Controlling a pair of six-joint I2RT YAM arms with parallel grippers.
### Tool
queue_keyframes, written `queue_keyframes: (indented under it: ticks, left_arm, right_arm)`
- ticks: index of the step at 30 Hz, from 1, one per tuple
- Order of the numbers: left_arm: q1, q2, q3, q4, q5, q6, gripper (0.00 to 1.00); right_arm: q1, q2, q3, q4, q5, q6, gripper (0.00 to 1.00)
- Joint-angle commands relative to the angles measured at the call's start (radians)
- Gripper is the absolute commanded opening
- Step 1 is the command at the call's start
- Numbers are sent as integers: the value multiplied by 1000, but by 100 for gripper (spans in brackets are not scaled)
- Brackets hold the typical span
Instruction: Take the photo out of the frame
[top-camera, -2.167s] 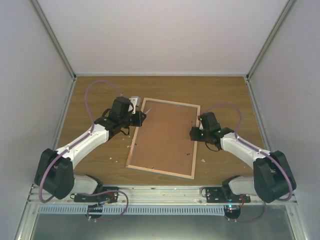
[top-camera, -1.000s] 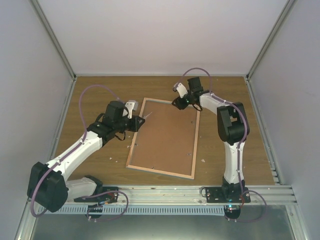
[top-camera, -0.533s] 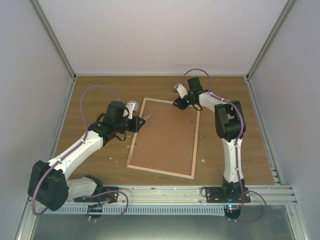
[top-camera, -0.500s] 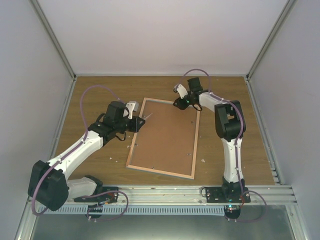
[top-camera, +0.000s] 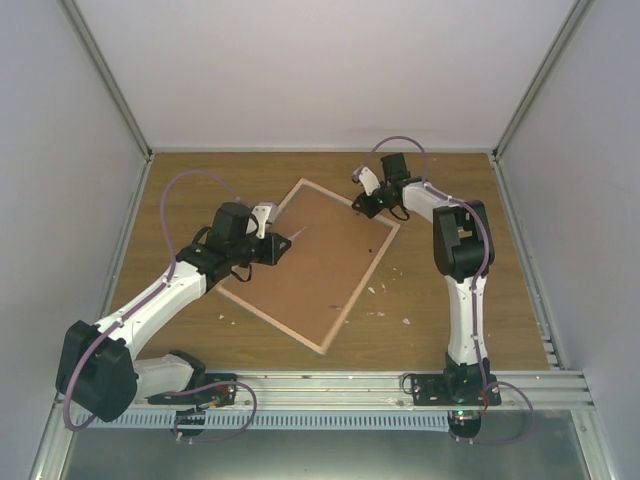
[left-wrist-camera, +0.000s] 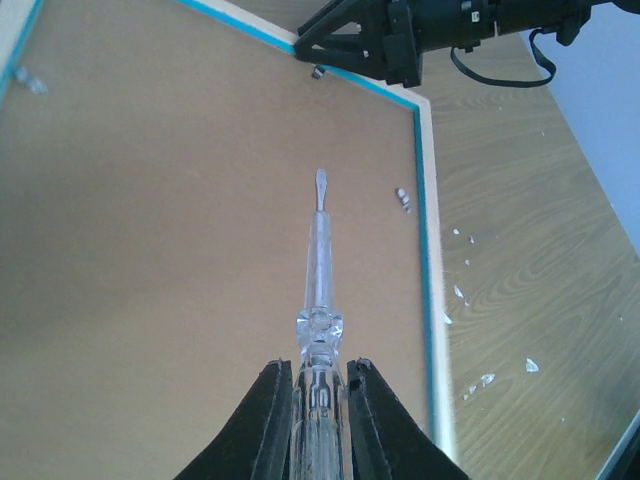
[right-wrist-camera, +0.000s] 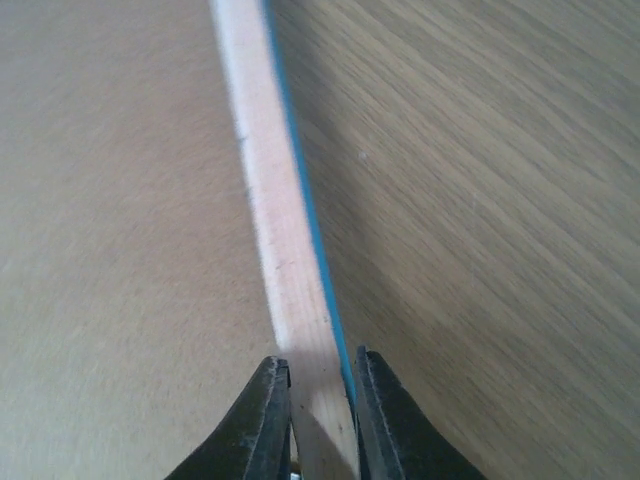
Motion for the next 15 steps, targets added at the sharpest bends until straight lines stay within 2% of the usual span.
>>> queue_keyframes:
  ticks: [1, 6, 15]
  left_arm:
    - [2, 0, 2, 16, 16, 6, 0]
    - [0, 2, 6, 14, 20, 7, 0]
    - [-13, 23, 6, 26, 44, 8, 0]
  right_arm:
    - [-57, 5, -40, -54, 112, 137, 9]
    - [-75, -64, -131, -22, 175, 228, 2]
    - [-71, -248, -370, 43, 221, 406, 1]
